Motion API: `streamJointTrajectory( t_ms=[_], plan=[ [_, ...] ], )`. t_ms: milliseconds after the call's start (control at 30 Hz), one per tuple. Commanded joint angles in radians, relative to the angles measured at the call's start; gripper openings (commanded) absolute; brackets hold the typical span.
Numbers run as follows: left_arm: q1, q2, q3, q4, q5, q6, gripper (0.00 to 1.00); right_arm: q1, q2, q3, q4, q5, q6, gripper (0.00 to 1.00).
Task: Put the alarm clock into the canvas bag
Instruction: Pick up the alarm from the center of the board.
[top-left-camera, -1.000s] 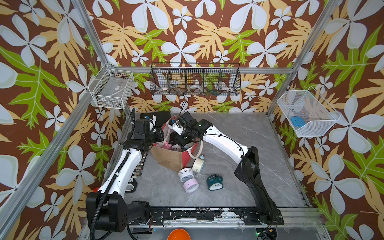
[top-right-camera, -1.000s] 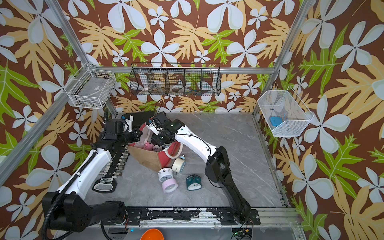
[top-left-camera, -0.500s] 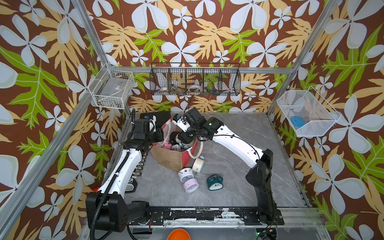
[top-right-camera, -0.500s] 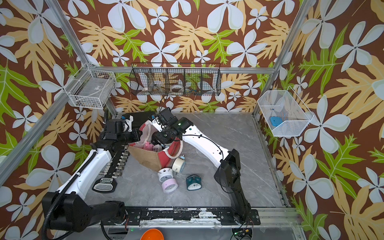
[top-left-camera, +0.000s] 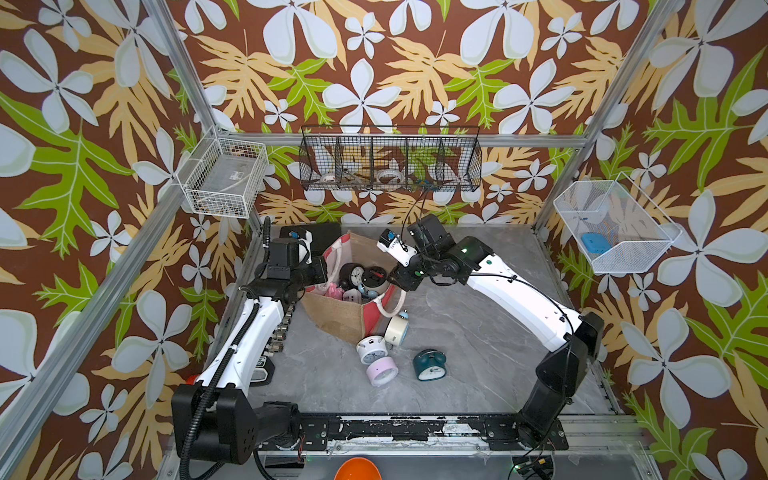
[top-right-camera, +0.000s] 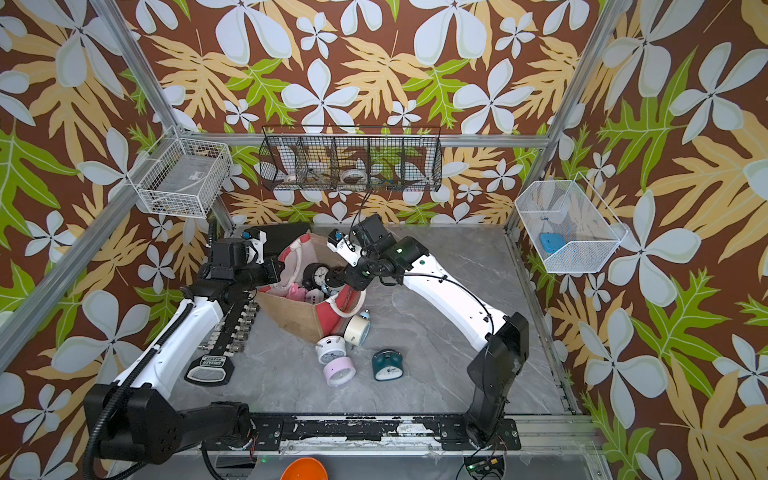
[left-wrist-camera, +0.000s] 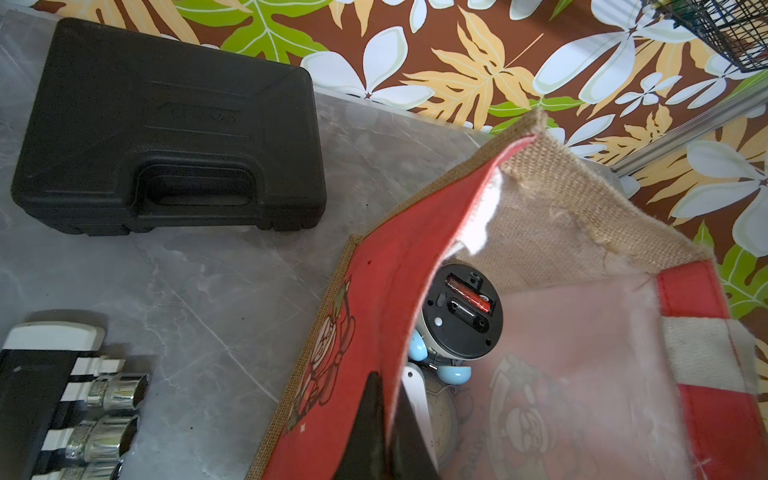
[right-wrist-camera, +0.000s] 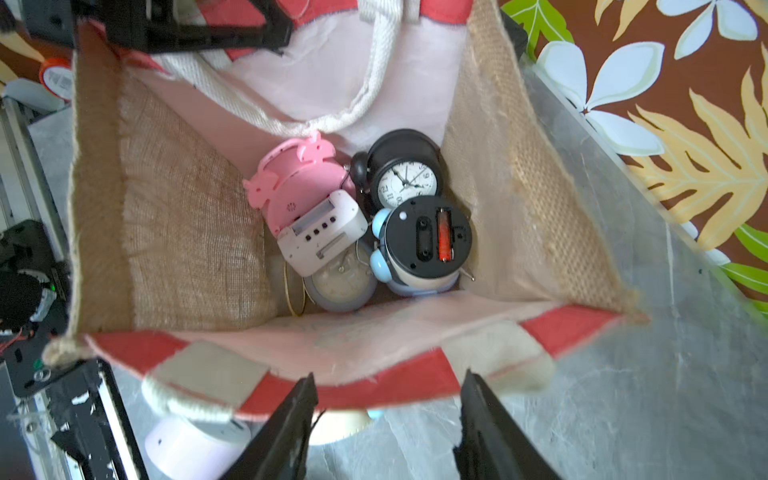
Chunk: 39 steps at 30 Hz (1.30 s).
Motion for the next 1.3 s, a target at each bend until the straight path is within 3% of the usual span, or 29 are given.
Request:
streamJointTrajectory(
  t_ms=[0,433,667,867,1100,1267],
  plan=[
    [0.000,-0.001,0.000,0.026,0.003,-0.001,0.00,-0.014,-0.053,-0.067,-0.037,-0.039,-0.085,0.56],
    [0.000,0.009,0.001,0.025,0.007,-0.001,0.00,-0.012,-0.167,-0.342,-0.152,-0.037,-0.280,0.61],
    [0.000,0.011,-0.001,0.025,0.006,-0.001,0.00,0.043,-0.226,-0.473,-0.151,-0.026,-0.410,0.69],
    [0.000,0.011,-0.002,0.026,0.006,-0.002,0.00,0.076,-0.251,-0.497,-0.177,-0.026,-0.455,0.76],
    [0.000,0.011,-0.002,0.026,-0.003,0.000,0.00,0.114,-0.214,-0.512,-0.218,0.101,-0.478,0.80],
    [-0.001,0.010,-0.001,0.025,0.000,0.000,0.00,0.118,-0.198,-0.528,-0.214,0.062,-0.478,0.81]
  ],
)
